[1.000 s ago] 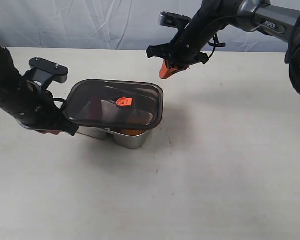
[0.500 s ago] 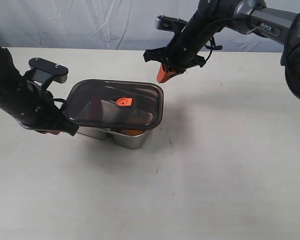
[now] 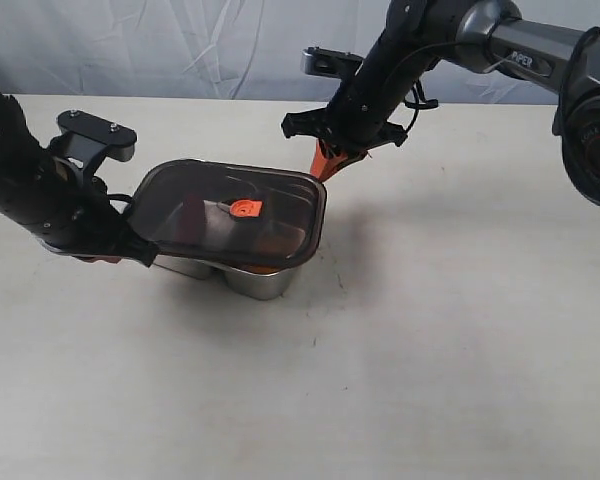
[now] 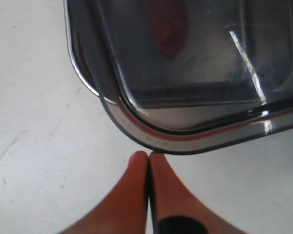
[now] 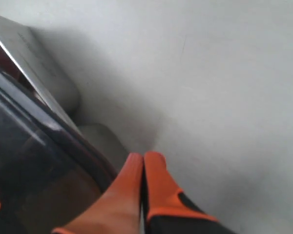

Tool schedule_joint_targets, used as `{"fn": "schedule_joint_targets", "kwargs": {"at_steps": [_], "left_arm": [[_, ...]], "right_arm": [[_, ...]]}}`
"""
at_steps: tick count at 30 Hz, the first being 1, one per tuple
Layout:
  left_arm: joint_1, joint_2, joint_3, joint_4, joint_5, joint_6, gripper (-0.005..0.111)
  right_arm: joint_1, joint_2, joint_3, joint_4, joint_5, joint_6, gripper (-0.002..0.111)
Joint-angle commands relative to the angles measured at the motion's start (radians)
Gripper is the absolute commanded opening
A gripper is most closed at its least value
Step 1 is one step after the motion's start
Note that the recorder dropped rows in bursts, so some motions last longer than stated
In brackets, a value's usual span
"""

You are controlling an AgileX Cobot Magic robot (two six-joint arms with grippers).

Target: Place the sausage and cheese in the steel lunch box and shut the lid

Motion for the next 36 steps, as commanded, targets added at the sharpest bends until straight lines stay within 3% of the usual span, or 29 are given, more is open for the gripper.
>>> {"fn": "schedule_joint_targets", "kwargs": {"at_steps": [1,19,36], "left_arm": [[0.001,0.002,-0.006,0.006,-0.043,-0.006,0.0],[0.001,0.002,-0.006,0.122,-0.062,-0.08,0.0],[0.001,0.002,-0.006,0.126,-0.062,-0.08,0.0]], "right_arm": [[0.0,-0.023,-0.005,-0.001,0.041,-0.001,-0.001],[0.022,-0.059,-0.005,0.023,0.05,-0.008,-0.001],[0.048,-0.057,-0.005,-0.167,0.083,0.026,-0.001]]}}
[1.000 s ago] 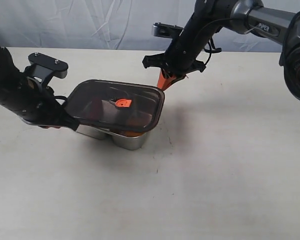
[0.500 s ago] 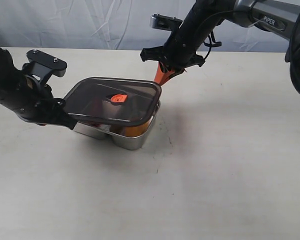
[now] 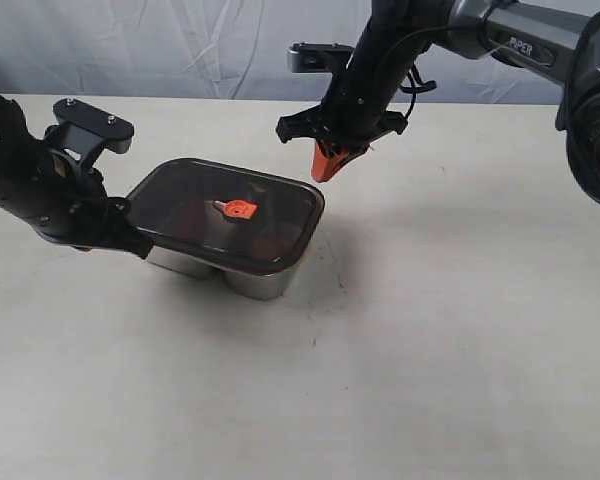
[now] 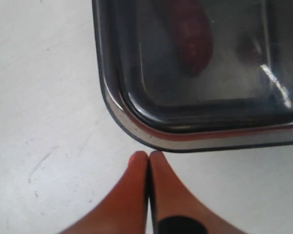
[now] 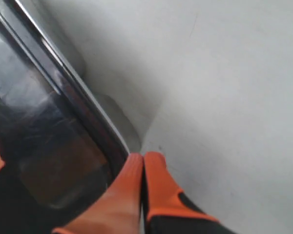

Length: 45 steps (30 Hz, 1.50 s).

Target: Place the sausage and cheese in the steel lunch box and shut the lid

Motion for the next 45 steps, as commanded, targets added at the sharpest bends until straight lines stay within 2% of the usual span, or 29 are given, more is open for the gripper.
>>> {"fn": "schedule_joint_targets", "kwargs": {"at_steps": [1,6,11,18,25,28,33,36,40,45], "left_arm": [[0.001,0.002,-0.006,0.003,-0.005,-0.006,0.0],[0.001,0.002,-0.006,0.05,0.029,-0.006,0.0],[0.001,-0.011,-0.015,0.131,0.087,-0.093,0.0],[0.001,-0.086,-0.049,0.153,0.141,-0.093,0.0],[0.001,-0.095,-0.092,0.151,0.048,-0.093,0.0],[0.001,-0.051,-0.151,0.141,0.073,-0.084,0.0],[0.002,0.046,-0.244,0.026,0.131,0.031,0.0],[0.051,0.091,-0.29,-0.004,0.139,0.051,0.0],[0.128,0.105,-0.327,-0.201,0.191,0.199,0.0],[0.128,0.105,-0.329,-0.4,0.224,0.378,0.0]], "right_arm": [[0.002,-0.011,-0.005,-0.054,0.014,0.013,-0.001],[0.002,-0.023,-0.005,-0.092,0.004,0.039,-0.001],[0.002,-0.06,-0.005,-0.142,-0.01,0.055,-0.001],[0.0,-0.081,-0.005,-0.137,0.014,0.059,-0.001],[0.014,-0.092,-0.005,-0.099,0.014,0.043,-0.001],[0.033,-0.097,-0.005,-0.066,0.014,0.031,-0.001],[0.056,-0.122,-0.005,-0.009,0.014,0.031,-0.001],[0.079,-0.123,-0.005,-0.009,0.014,0.033,-0.001],[0.104,-0.123,-0.005,-0.003,0.014,0.039,-0.001],[0.104,-0.133,0.005,-0.01,0.014,0.056,-0.001]]}}
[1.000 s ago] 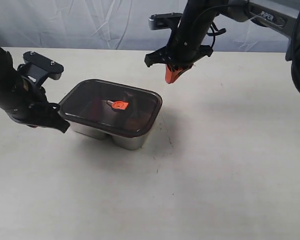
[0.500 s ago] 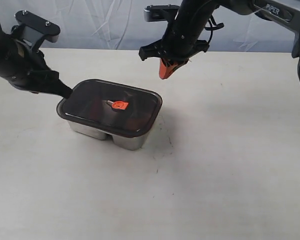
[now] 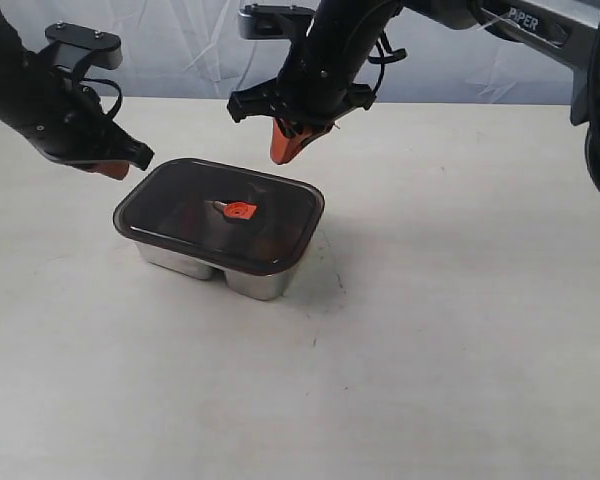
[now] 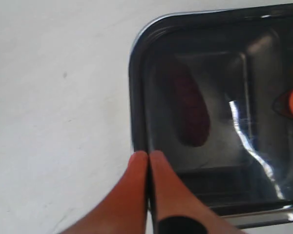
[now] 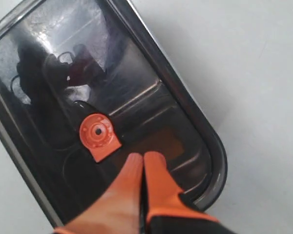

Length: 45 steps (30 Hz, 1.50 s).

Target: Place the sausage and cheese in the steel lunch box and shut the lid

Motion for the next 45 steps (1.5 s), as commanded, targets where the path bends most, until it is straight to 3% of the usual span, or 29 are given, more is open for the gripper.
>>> {"fn": "schedule_joint_targets", "kwargs": {"at_steps": [1,7,18,45], "left_arm": [[0.0,-0.001,-0.007,-0.1,0.024,0.084,0.0],[0.002,-0.001,-0.007,-0.09,0.022,0.086,0.0],[0.002,0.01,-0.007,-0.093,-0.003,0.096,0.0],[0.002,0.101,-0.021,-0.134,-0.024,0.149,0.0]], "right_arm": [[-0.002,-0.033,0.019,-0.015,0.001,0.008,-0.001],[-0.002,-0.099,0.116,-0.106,0.001,0.031,-0.001],[0.038,-0.143,0.319,-0.059,-0.034,0.031,-0.001],[0.059,-0.074,0.326,-0.032,-0.105,0.026,-0.001]]}}
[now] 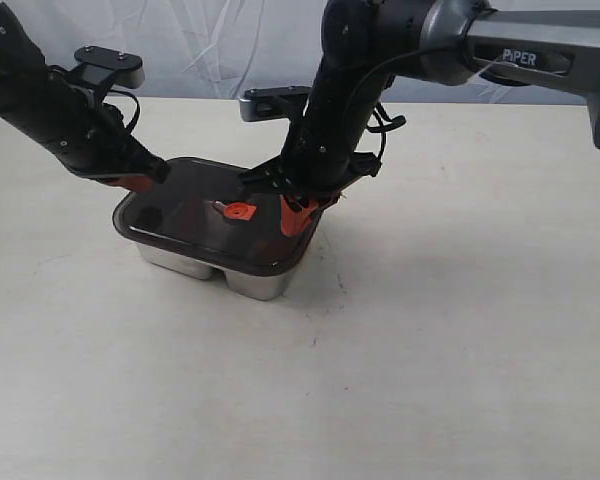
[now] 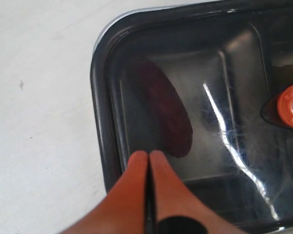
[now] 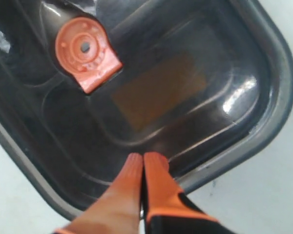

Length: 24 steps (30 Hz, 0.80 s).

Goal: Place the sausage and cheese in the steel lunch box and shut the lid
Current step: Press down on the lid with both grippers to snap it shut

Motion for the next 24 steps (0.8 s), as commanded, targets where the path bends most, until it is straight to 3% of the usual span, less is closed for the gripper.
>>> {"fn": "schedule_joint_targets", "kwargs": {"at_steps": [1,14,24], "left_arm": [[0.002,0.029,-0.005,0.005,-0.016,0.003,0.0],[0.002,0.128,-0.005,0.003,-0.023,0.003,0.0],[0.002,0.042,-0.067,0.047,0.035,0.0,0.0]], "right_arm": [[-0.001,0.008,0.005,-0.002,-0.002,-0.005,-0.001],[-0.001,0.018,0.005,-0.002,-0.002,-0.005,-0.001],[-0.001,0.029,0.005,-0.002,0.005,-0.005,-0.001]]}}
